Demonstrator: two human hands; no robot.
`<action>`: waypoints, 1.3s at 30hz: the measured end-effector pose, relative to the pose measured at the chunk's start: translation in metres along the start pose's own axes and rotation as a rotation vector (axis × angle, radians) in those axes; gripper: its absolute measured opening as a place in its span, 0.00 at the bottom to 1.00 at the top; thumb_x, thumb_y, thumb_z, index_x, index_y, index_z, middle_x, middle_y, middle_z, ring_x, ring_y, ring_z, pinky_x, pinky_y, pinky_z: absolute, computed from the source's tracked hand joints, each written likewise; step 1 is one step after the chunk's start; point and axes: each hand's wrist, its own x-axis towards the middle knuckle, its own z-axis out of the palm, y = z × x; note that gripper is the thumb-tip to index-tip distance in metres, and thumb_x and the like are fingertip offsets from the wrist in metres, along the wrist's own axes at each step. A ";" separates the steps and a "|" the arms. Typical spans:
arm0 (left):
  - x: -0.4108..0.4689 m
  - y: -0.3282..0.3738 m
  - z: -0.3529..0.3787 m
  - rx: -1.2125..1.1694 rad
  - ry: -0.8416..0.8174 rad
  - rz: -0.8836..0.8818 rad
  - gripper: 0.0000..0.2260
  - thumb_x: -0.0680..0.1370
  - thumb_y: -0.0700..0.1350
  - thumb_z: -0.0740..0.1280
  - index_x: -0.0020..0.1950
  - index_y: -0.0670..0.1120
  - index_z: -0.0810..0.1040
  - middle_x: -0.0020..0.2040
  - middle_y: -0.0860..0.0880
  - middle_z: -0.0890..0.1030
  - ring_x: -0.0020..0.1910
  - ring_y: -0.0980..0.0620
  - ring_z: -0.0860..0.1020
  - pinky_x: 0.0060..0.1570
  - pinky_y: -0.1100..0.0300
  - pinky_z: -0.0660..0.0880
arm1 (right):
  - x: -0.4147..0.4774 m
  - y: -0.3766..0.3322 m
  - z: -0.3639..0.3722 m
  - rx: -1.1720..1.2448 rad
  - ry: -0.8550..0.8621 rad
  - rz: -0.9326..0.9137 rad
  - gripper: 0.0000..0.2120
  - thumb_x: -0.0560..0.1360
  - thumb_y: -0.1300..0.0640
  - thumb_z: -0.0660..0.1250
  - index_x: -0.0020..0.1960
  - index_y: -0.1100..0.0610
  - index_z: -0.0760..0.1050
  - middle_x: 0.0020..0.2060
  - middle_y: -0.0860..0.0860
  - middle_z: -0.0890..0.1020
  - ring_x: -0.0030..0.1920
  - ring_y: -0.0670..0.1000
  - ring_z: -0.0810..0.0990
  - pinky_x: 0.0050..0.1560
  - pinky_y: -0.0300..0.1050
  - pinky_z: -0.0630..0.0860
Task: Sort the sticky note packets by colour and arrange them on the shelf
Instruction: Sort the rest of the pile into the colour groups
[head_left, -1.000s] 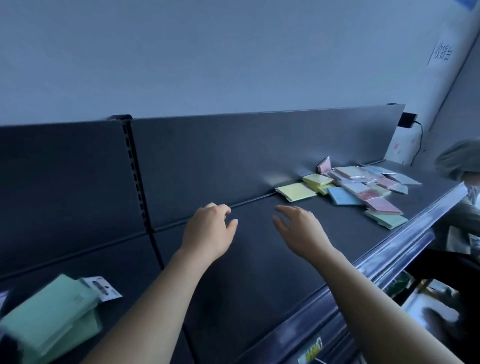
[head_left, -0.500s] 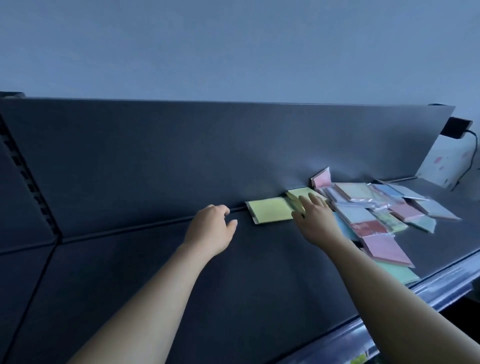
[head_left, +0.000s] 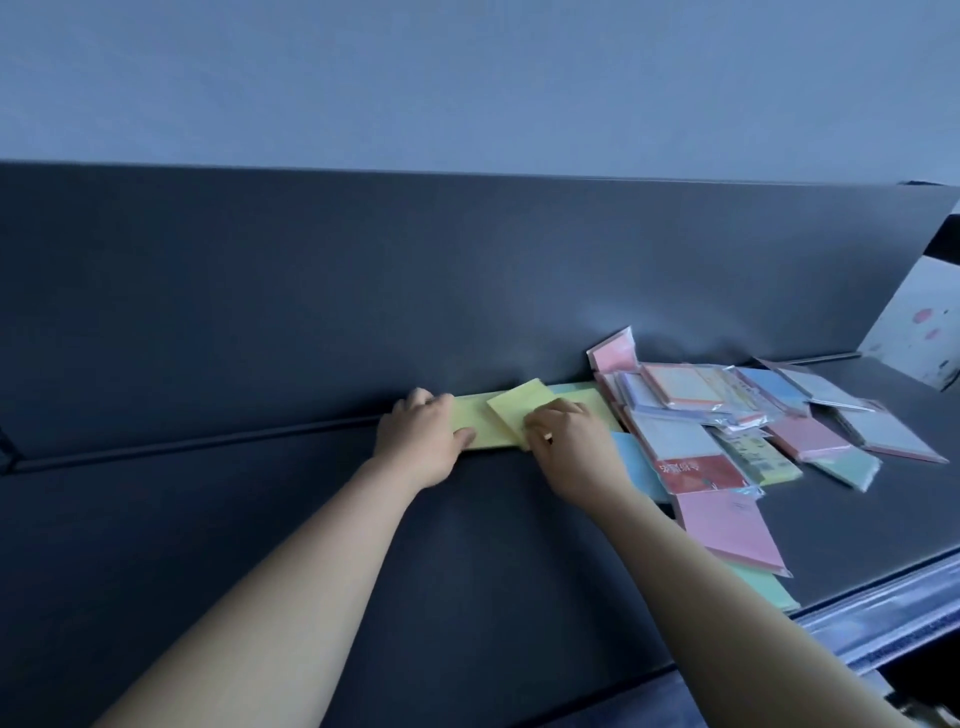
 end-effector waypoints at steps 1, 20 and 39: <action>-0.002 -0.002 -0.001 -0.014 -0.002 -0.025 0.25 0.78 0.60 0.62 0.68 0.47 0.66 0.67 0.45 0.67 0.65 0.43 0.67 0.61 0.52 0.66 | 0.001 -0.001 0.000 0.026 0.005 0.000 0.10 0.77 0.58 0.62 0.48 0.58 0.82 0.50 0.55 0.81 0.54 0.58 0.75 0.54 0.46 0.69; -0.111 -0.097 -0.048 -0.541 0.299 -0.271 0.14 0.78 0.39 0.63 0.58 0.51 0.62 0.45 0.54 0.69 0.38 0.56 0.70 0.30 0.61 0.65 | -0.006 -0.115 0.013 0.582 -0.252 0.072 0.19 0.68 0.56 0.76 0.56 0.56 0.74 0.48 0.50 0.81 0.46 0.50 0.79 0.43 0.43 0.76; -0.293 -0.344 -0.157 -0.642 0.649 -0.545 0.07 0.83 0.42 0.52 0.60 0.43 0.63 0.59 0.49 0.69 0.44 0.44 0.81 0.26 0.61 0.75 | -0.062 -0.421 0.051 0.823 -0.246 -0.152 0.03 0.77 0.57 0.64 0.48 0.56 0.73 0.43 0.51 0.80 0.35 0.48 0.73 0.30 0.37 0.69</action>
